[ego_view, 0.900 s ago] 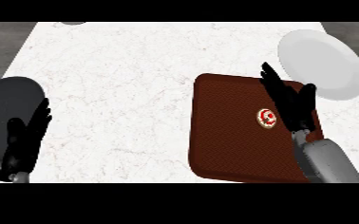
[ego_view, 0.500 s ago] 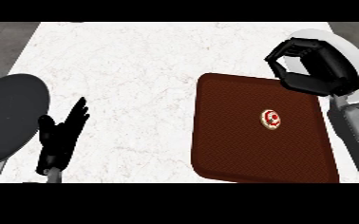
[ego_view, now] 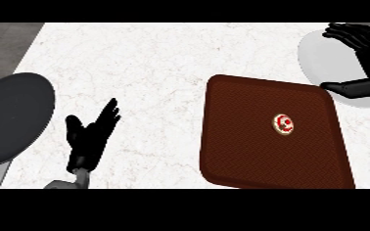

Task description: Pick the cupcake from the tray and place it in the plate

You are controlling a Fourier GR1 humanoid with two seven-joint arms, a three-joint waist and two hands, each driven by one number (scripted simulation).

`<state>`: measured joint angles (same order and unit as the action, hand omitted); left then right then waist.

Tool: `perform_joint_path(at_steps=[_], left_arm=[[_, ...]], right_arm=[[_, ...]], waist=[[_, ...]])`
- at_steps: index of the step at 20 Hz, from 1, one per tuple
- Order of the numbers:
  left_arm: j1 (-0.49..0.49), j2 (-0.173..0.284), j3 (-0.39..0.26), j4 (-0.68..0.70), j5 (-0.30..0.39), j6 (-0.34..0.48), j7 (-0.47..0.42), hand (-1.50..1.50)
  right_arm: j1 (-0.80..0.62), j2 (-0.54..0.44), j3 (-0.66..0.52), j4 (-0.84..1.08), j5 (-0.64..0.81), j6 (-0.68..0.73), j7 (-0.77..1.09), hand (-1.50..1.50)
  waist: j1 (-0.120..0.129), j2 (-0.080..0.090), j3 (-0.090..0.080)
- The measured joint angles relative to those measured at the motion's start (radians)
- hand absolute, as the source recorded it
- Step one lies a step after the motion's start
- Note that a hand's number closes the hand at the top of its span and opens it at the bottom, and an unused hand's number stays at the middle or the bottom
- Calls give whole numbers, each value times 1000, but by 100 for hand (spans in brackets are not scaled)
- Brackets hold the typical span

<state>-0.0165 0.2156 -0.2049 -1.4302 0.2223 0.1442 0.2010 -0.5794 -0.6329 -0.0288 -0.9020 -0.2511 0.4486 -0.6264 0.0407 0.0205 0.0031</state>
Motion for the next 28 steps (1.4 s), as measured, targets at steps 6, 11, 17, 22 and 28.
perform_joint_path(at_steps=[6,11,17,22,28], left_arm=[[-1,-16,3,27,-4,-5,-20,0],[-6,-19,5,37,-6,-11,-25,0],[7,-25,18,36,-6,-12,-20,0],[22,-24,30,10,-14,-14,-3,0],[31,-38,37,4,-33,-18,-2,0]], right_arm=[[-45,-116,80,95,168,24,-91,-150],[-73,-198,216,59,333,12,-110,-150],[-85,-200,321,-15,469,-20,-87,-150],[-16,-163,350,-107,545,-45,-66,-150],[41,-103,350,-190,640,-60,14,-150]], waist=[[-3,-5,-1],[-5,-9,-2],[-24,-17,-3],[-35,-21,-3],[-38,-21,-3]])
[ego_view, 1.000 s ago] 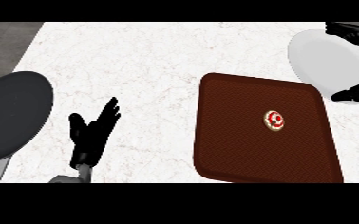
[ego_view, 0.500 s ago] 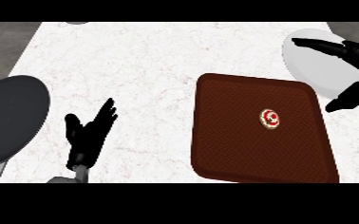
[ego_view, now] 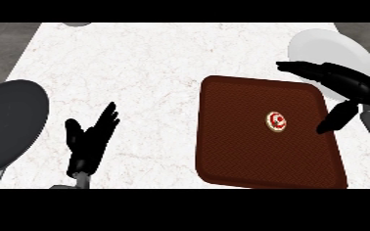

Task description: Pick the cupcake from the tray and place it in the plate

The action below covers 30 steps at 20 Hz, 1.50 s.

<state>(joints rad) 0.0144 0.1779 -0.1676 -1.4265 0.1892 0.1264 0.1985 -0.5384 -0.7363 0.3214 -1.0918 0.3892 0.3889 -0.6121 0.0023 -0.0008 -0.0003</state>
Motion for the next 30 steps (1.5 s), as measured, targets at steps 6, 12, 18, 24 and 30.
perform_joint_path(at_steps=[6,12,18,24,30], left_arm=[[-8,-3,29,1,-1,-22,11,0],[-17,-23,48,29,-21,-40,-8,0],[-10,-43,57,34,-37,-45,-14,0],[-22,-50,66,27,-60,-48,10,0],[-4,-58,72,0,-73,-56,23,0]], right_arm=[[70,41,-3,-35,88,28,10,-150],[122,119,-38,-78,173,30,35,-150],[135,147,-73,-110,265,11,75,-150],[147,197,-94,-69,364,-34,69,-150],[136,253,-92,-18,453,-44,58,-150]], waist=[[0,0,0],[0,0,0],[-1,0,0],[1,1,0],[2,1,0]])
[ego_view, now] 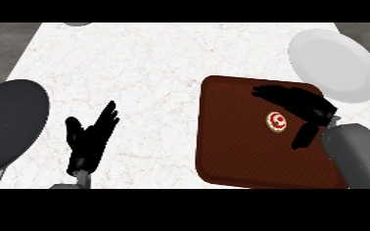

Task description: Pick the cupcake from the tray and place it in the plate

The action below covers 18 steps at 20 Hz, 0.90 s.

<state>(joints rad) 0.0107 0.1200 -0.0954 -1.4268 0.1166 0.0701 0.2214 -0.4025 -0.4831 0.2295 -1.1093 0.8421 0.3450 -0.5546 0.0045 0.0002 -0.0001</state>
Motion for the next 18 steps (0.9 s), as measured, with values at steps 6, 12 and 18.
perform_joint_path(at_steps=[6,12,18], left_arm=[[10,-12,3,-3,-11,-9,-7,0],[12,-29,3,-17,-28,-3,6,0],[7,-22,19,-3,-21,-26,-8,0]], right_arm=[[-13,16,26,68,107,-59,-70,150],[-29,48,5,131,181,-157,-130,150],[-96,127,-122,210,183,-256,44,150]], waist=[[2,1,0],[1,-1,-1],[11,4,0]])
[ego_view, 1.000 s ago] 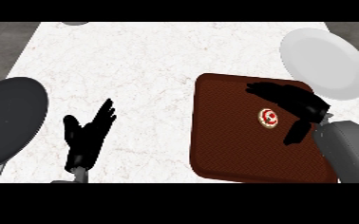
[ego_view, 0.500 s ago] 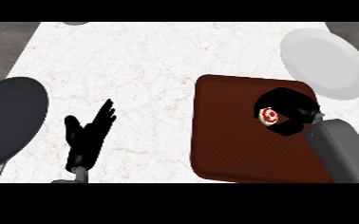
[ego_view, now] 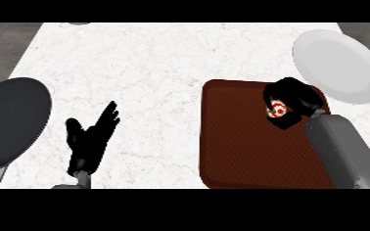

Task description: Pick the cupcake from the tray and place it in the plate

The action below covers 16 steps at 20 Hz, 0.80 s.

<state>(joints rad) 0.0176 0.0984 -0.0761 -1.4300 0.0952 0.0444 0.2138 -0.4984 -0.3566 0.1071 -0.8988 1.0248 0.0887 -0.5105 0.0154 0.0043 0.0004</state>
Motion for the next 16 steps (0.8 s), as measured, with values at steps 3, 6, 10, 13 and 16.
perform_joint_path(at_steps=[3,6,10,13,16], left_arm=[[0,-1,0,-2,1,-1,0,0],[-4,0,-2,-3,0,-2,-2,0],[-12,-4,-12,-3,-3,-8,0,0],[-23,-3,-20,-4,-6,-15,0,0],[-36,-10,-33,-4,-9,-18,5,0]], right_arm=[[-40,29,-119,31,-20,-69,221,150],[-87,57,-221,37,-28,-180,420,150],[-169,82,-313,21,17,-378,660,150],[-223,97,-363,16,82,-536,831,150],[-267,114,-405,20,164,-697,990,150]], waist=[[-1,7,0],[5,12,1],[33,19,-2],[56,27,-4],[72,34,-4]])
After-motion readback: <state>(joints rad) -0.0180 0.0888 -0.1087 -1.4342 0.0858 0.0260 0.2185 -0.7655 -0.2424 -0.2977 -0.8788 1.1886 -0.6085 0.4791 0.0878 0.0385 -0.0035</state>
